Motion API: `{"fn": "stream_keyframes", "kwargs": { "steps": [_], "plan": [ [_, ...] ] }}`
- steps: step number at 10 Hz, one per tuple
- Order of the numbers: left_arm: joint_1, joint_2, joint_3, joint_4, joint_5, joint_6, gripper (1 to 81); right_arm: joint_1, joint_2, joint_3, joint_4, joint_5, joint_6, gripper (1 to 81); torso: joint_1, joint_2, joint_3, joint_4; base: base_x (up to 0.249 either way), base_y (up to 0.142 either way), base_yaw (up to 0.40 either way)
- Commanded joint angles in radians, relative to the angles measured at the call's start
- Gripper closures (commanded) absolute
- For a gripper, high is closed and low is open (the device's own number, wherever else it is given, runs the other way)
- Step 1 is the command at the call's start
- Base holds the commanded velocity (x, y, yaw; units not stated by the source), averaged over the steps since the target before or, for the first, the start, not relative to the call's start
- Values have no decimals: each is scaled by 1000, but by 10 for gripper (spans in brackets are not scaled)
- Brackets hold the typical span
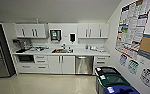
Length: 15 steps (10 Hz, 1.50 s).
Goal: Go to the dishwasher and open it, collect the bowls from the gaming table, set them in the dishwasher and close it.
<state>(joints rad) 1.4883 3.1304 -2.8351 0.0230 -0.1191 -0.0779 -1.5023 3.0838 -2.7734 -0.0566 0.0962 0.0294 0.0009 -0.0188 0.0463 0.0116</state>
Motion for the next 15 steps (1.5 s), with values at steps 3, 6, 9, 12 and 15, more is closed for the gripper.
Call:
{"fn": "stream_keyframes", "kwargs": {
  "steps": [3,6,9,12,15],
  "plan": [
    [-59,1,-1,0,44,6,10,61,8,3,3,-44,0,10,0,0,0,0,108,76,0],
    [-61,1,-1,0,44,6,10,58,8,2,4,-42,1,10,0,0,0,0,109,75,0],
    [-61,2,-1,0,44,6,10,56,6,0,4,-42,3,10,0,0,0,0,109,67,0],
    [-61,7,-1,6,44,6,10,56,-3,-1,4,-42,3,10,0,0,0,0,111,0,0],
    [-59,4,-1,3,44,6,10,61,-1,5,4,-44,3,10,0,0,0,0,112,0,0]
  ]
}}
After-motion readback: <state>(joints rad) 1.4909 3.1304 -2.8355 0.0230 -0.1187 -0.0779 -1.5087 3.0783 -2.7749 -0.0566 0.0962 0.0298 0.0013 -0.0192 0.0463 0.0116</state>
